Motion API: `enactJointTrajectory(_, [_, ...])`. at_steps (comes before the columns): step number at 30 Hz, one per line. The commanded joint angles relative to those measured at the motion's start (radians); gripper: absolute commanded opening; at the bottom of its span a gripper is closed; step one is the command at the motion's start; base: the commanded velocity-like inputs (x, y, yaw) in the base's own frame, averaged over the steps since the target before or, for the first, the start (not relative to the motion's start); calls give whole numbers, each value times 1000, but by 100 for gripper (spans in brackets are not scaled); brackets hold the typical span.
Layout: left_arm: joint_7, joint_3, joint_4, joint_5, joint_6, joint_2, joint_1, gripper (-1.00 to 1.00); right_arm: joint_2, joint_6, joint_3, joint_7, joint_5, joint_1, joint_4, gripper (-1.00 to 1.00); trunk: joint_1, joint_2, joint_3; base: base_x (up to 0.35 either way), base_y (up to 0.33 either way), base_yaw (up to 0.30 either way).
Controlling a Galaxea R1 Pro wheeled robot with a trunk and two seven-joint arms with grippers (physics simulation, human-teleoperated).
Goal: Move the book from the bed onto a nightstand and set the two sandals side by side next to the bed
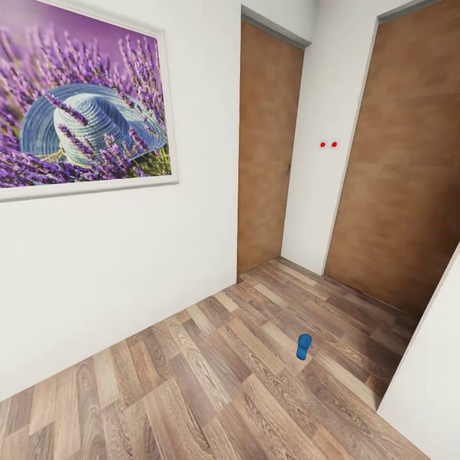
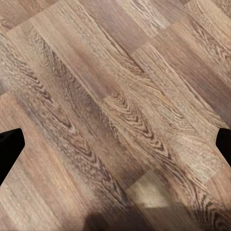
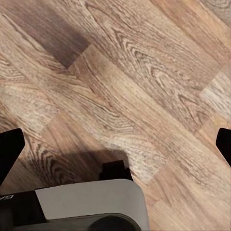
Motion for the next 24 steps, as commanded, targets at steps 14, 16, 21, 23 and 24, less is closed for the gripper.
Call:
enactJointTrajectory(14, [-1, 0, 0, 0, -3, 0, 0, 100, 0, -2, -2, -2, 0, 0, 62, 100, 0, 0, 6, 0, 0, -163])
enactJointTrajectory(16, [-1, 0, 0, 0, -3, 0, 0, 100, -1, -2, -3, -1, 0, 0, 63, 100, 0, 0, 7, 0, 0, -253])
enactJointTrajectory(21, [-1, 0, 0, 0, -3, 0, 0, 100, -1, -2, -3, -1, 0, 0, 63, 100, 0, 0, 10, 0, 0, -227])
enactJointTrajectory(23, [-1, 0, 0, 0, -3, 0, 0, 100, -1, -2, -3, -1, 0, 0, 63, 100, 0, 0, 11, 0, 0, -184])
enactJointTrajectory(24, [-1, 0, 0, 0, -3, 0, 0, 100, -1, -2, -3, -1, 0, 0, 64, 100, 0, 0, 12, 0, 0, -165])
